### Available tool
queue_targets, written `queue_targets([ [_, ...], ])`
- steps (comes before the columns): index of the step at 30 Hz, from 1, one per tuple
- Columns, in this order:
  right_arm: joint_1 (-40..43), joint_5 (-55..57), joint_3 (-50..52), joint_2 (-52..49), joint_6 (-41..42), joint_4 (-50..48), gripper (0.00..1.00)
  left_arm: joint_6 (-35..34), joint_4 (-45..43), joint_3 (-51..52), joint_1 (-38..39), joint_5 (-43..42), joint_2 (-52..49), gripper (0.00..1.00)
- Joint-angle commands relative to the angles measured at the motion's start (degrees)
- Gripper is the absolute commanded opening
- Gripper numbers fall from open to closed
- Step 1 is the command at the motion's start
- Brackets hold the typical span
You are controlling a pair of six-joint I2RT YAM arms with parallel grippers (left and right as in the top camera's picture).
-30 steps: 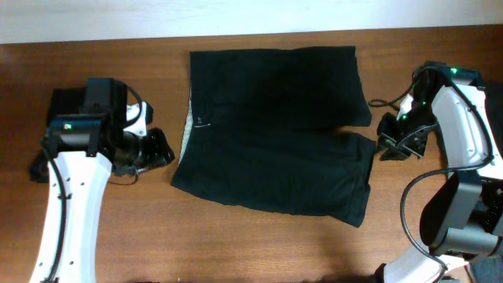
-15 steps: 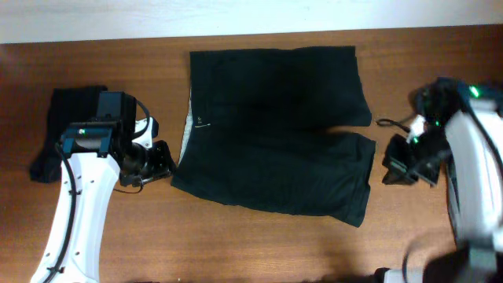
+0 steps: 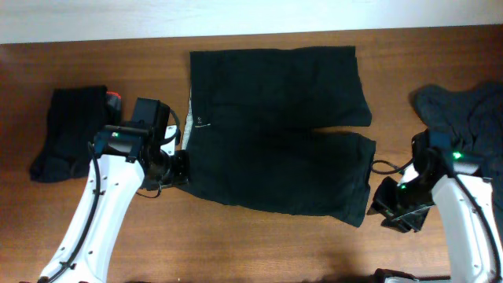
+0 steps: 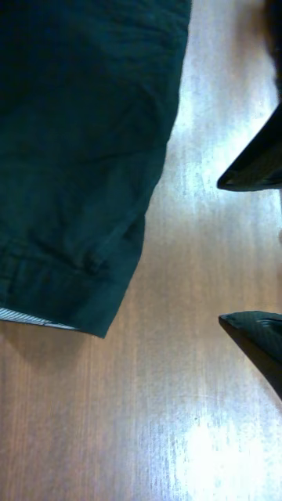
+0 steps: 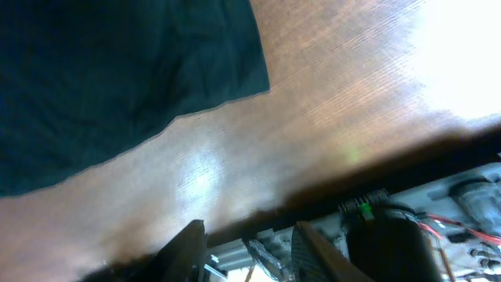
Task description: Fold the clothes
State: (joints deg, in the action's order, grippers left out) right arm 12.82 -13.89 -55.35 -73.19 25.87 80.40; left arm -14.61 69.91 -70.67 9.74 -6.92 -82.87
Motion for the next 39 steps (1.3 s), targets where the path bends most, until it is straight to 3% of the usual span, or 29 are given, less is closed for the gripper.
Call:
queue_targets([
  [1,-0.1,-2.3,4.9,-0.9,3.7,-4.3,0.42,-1.1,-1.0,0.9,0.1,1.9,0.6,0.50],
  [5,-0.1,-4.7,10.9,-2.2,6.8,-12.1,0.51,-1.1,-1.8,1.5,0.1,1.8,0.5,0.52],
  [13,-0.1,-5.2,16.9,-4.6,12.5,-21.3,0.52,-1.2,-2.0,1.5,0.1,1.8,0.5,0.53],
  [14,-0.1,-5.2,17.2,-4.8,13.0,-22.3,0.54,-1.2,-2.0,1.5,0.1,1.8,0.5,0.53],
  [15,-0.1,-5.2,17.5,-5.0,13.7,-23.1,0.67,-1.2,-2.1,1.5,0.1,1.8,0.5,0.53],
  [17,-0.1,-5.6,17.9,-5.4,15.1,-24.5,0.69,-1.2,-2.2,1.5,0.1,1.8,0.5,0.53],
  [32,-7.4,-6.4,18.1,-6.7,28.2,-31.4,0.75,-1.2,-2.2,1.6,0.1,1.8,0.5,0.53],
  [39,-9.1,-2.5,18.1,-6.7,28.7,-32.7,0.75,-1.2,-1.8,1.6,0.1,1.8,0.5,0.53],
])
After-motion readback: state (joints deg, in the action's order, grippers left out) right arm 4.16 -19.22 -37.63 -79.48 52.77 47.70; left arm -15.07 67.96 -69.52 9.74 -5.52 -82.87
